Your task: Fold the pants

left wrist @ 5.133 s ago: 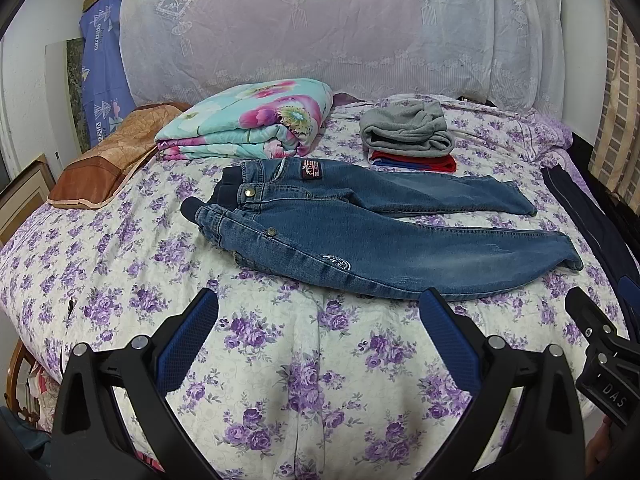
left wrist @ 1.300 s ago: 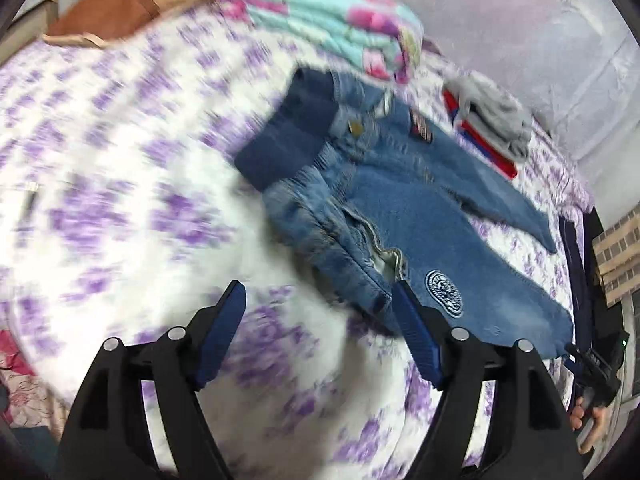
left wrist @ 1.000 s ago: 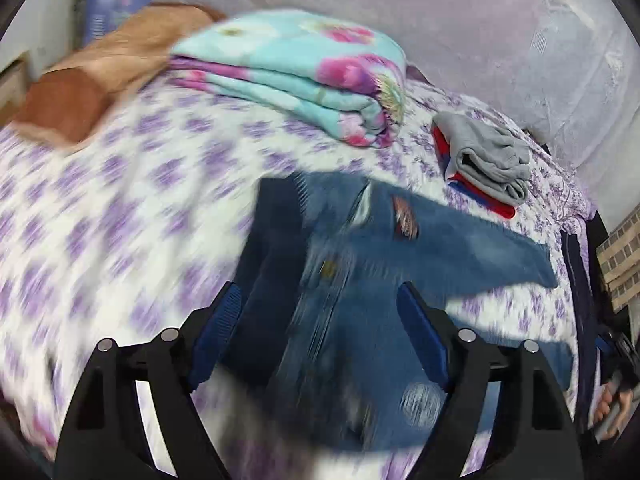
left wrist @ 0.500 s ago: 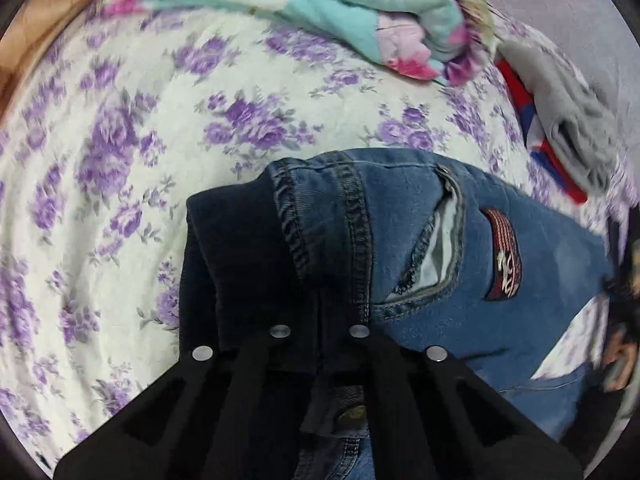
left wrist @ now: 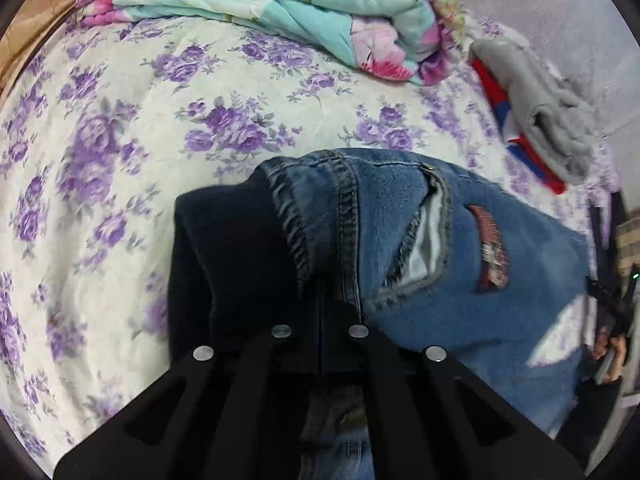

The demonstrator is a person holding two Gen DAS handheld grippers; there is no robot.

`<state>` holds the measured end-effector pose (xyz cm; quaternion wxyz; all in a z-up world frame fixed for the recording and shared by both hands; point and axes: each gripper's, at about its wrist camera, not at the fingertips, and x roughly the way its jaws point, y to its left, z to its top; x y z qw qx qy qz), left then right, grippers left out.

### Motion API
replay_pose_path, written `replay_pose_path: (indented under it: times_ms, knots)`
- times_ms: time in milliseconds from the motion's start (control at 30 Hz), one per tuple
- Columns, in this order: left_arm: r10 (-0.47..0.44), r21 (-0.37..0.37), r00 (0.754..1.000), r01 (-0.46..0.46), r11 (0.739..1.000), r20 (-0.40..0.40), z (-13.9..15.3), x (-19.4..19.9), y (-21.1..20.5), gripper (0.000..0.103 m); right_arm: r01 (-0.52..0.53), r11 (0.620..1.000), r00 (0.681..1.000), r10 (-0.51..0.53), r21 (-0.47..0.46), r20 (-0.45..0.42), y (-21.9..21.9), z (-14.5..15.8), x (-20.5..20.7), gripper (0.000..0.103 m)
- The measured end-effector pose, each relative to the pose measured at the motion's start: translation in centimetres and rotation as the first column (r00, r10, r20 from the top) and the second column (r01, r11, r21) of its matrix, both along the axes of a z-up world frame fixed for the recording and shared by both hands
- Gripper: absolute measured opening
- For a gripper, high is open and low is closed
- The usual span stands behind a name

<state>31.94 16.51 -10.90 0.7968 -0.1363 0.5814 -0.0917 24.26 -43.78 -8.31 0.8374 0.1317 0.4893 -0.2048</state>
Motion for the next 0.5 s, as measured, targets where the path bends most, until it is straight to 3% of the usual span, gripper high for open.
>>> replay_pose_path:
  times_ms: [33,100,133,167,267,333,433,500]
  knots:
    - [-0.006,-0.022,1.0,0.006,1.0,0.007,0.8,-0.7,0.6,0.008,-0.022,1.0,0.999,0.022,0.009,0.047,0.8,1.4,-1.7,0.053]
    - [-0.013,-0.003,0.998,0.013,1.0,0.06,3.0,-2.2,1.9,0.044,-0.097,0.995,0.987,0.094,0.016,0.133,2.8,3.7,-5.6,0.06]
    - [-0.015,0.023,0.996,0.013,1.0,0.091,4.0,-2.7,2.4,0.07,-0.145,0.989,0.975,0.139,0.021,0.172,4.1,4.5,-7.6,0.067]
    - [-0.016,0.058,0.991,0.008,0.998,0.134,5.4,-3.1,3.0,0.077,-0.193,0.981,0.962,0.183,0.029,0.203,5.5,5.0,-9.7,0.069]
    - [-0.065,0.094,0.979,0.048,0.994,0.191,8.0,-2.6,4.0,0.079,-0.274,0.961,0.939,0.262,0.027,0.222,8.1,4.8,-13.6,0.069]
    - [-0.147,0.104,0.971,0.13,0.986,0.187,8.4,-0.6,3.7,0.083,-0.313,0.949,0.931,0.302,0.024,0.202,9.7,4.2,-15.7,0.069]
    - [-0.289,0.129,0.943,0.27,0.954,0.164,6.9,2.7,2.0,0.084,-0.325,0.945,0.933,0.315,0.031,0.176,11.8,3.6,-17.2,0.069]
    - [-0.361,0.147,0.922,0.342,0.928,0.136,5.2,4.5,1.4,0.084,-0.336,0.942,0.931,0.335,-0.016,0.147,13.5,3.8,-16.9,0.069]
